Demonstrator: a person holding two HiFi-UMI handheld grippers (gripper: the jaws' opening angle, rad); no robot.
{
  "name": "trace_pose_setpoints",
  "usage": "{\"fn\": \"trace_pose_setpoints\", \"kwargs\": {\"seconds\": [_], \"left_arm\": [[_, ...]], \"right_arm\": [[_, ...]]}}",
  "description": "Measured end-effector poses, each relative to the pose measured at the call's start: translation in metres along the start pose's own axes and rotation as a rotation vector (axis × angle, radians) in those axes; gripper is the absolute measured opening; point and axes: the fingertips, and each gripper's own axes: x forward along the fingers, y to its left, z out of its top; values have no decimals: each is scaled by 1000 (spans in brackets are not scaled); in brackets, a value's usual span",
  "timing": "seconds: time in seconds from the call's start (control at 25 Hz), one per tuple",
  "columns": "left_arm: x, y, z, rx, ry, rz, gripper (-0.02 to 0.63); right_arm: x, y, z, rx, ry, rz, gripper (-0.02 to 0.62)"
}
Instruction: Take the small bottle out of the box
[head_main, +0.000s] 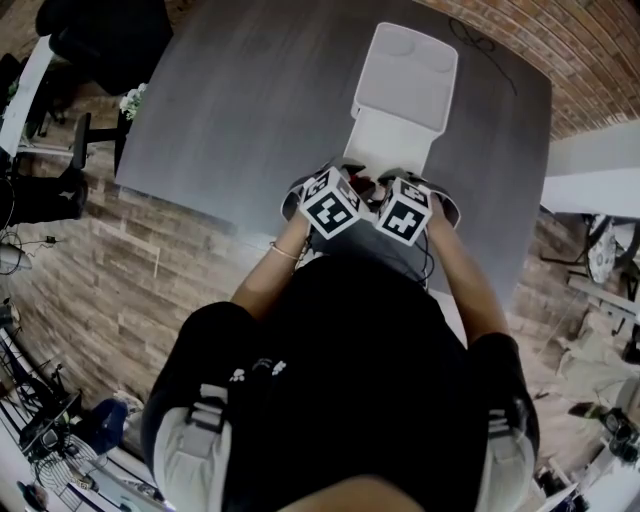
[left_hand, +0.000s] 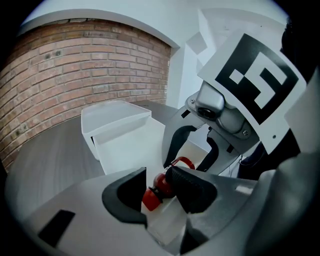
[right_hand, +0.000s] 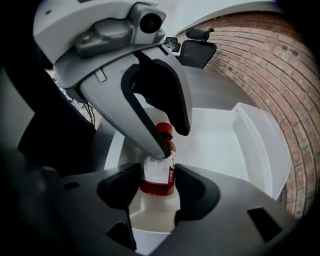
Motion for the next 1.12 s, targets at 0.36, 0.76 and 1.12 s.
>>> {"fn": "trace_pose_setpoints", "kwargs": {"seconds": [0.36,0.76,1.12], "left_arm": [[-11,-1,6,-75,-78,3,156],[-74,28,17,-258,-283,100,155],[-86,32,22,-273,-312,128,155]], "right_arm": [[3,-4,-3,-3,18,-57,205],[-23,-20,4,235,-191,-174,199],[-36,-29,-4,300,-254,-232,193]]}}
